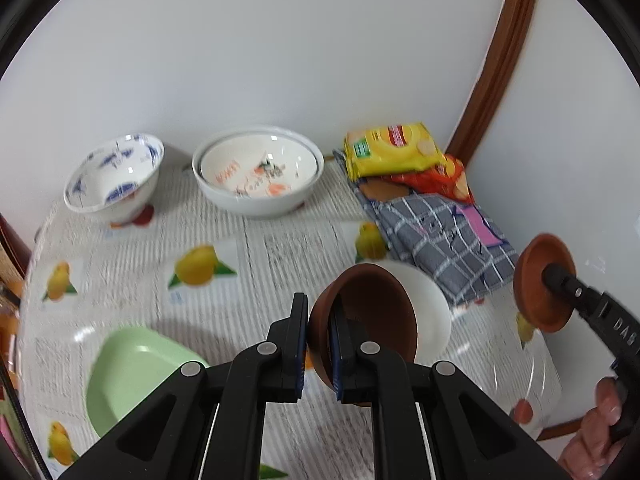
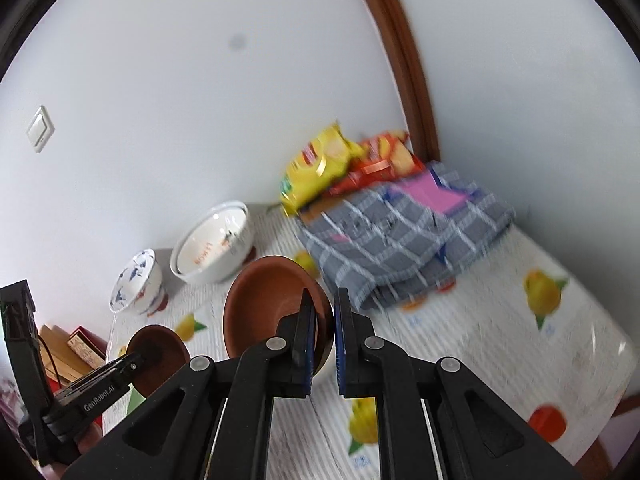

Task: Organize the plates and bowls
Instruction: 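Lift both terracotta bowls and carry the right gripper's bowl over the white bowl, then lower the right gripper's terracotta bowl into the white bowl and open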

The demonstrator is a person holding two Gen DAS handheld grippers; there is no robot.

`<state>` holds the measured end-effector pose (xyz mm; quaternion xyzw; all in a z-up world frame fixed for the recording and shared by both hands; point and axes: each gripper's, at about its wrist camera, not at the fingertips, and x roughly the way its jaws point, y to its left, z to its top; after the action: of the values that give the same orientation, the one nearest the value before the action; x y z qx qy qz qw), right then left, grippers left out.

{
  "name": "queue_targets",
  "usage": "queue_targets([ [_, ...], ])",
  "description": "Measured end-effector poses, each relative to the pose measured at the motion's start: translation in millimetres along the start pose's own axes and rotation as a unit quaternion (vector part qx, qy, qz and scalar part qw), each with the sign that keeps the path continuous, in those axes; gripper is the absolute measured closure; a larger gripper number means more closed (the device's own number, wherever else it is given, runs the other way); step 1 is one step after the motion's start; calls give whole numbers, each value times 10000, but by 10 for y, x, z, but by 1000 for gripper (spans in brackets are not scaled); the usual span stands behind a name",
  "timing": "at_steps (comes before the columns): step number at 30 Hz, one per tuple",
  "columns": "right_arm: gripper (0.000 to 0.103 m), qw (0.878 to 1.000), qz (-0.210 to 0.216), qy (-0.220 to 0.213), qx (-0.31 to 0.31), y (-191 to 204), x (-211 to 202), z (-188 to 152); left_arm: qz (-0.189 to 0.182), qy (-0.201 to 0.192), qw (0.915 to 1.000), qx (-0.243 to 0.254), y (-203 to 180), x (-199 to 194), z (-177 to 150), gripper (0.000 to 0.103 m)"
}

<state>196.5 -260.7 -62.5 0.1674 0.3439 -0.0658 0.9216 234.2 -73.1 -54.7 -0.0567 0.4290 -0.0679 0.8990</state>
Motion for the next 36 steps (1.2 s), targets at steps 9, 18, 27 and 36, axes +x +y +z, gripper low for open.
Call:
queue_targets([
  [9,94,9998,186,-47,-42,86,284,-79,-79,26,9999,124,24,265,64,93],
  [18,94,9995,119,303,-38,45,708,-295,-99,277,9996,14,227,495,75,93],
  [27,94,9979,-117,500,-404,249,935,-465,-18,295,9995,-66,371,475,99,93],
  [36,94,9926,-520,853,-694,266,1196,-594,-32,303,9995,-16,356,460,89,93],
])
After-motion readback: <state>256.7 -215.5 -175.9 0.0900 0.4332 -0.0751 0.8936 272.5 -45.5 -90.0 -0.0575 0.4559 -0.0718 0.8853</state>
